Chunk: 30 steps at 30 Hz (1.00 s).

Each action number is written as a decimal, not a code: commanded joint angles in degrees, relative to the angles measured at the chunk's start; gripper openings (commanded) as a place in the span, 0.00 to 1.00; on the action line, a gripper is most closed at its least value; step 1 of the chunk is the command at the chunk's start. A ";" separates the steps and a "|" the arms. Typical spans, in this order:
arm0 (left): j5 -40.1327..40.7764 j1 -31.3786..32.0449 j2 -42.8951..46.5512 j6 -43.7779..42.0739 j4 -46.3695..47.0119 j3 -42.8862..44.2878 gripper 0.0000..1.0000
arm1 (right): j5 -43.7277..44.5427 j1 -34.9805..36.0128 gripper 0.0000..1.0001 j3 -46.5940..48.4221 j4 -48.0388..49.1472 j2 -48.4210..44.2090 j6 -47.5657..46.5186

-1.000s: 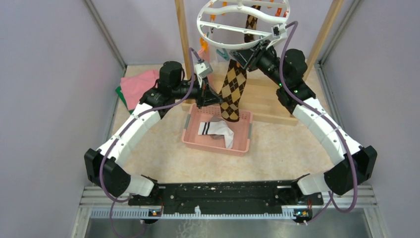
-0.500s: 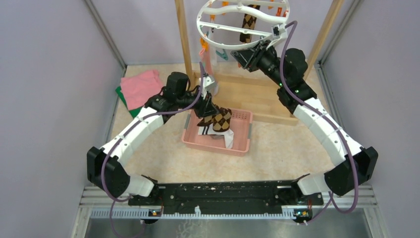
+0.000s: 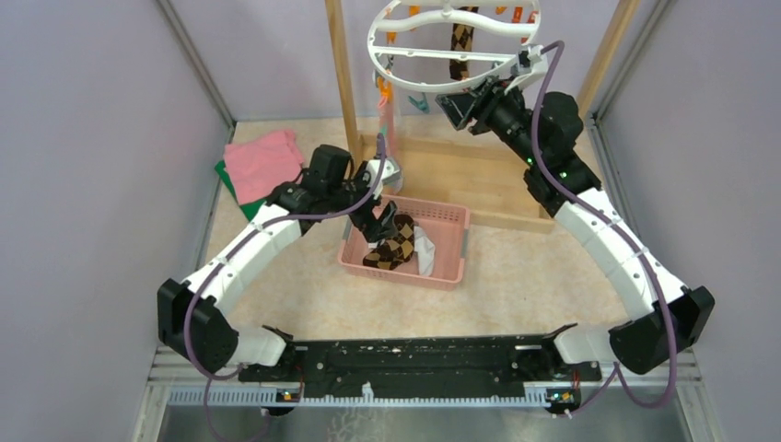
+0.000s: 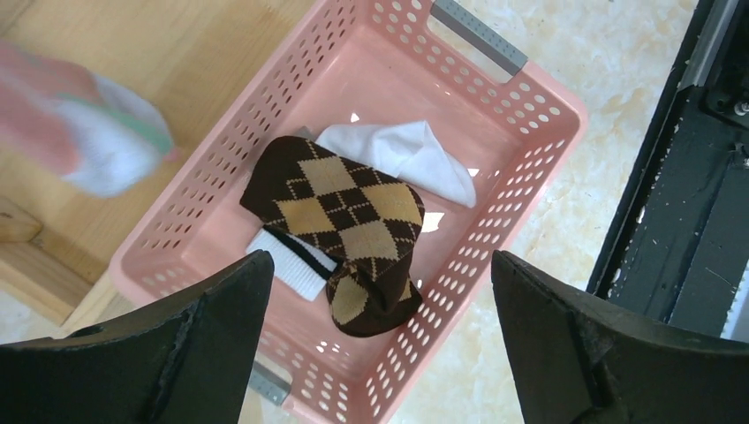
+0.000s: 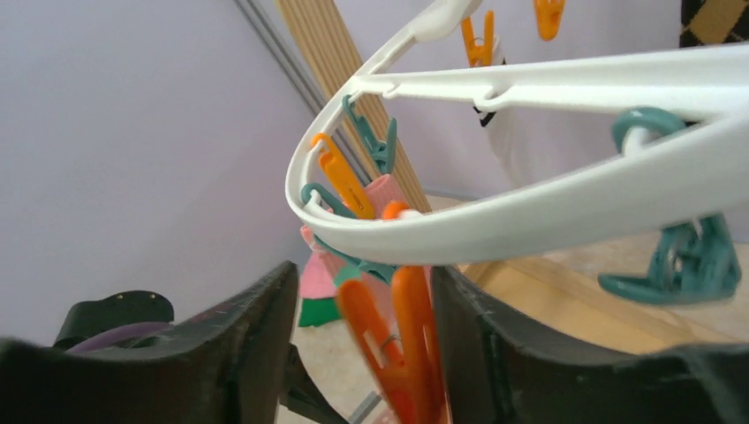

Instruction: Remove the socks clipped to the hanger

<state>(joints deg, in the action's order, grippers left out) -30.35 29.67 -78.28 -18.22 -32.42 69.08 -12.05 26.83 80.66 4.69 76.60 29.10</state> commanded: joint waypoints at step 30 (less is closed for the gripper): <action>-11.06 -34.84 7.00 2.94 -15.37 17.27 0.99 | 50.03 25.28 0.92 5.98 24.91 32.41 -25.16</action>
<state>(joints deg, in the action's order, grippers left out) -38.28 -3.18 -72.55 -14.48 -45.45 82.54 24.40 52.01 77.34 24.21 104.27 8.43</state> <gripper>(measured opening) 0.989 0.954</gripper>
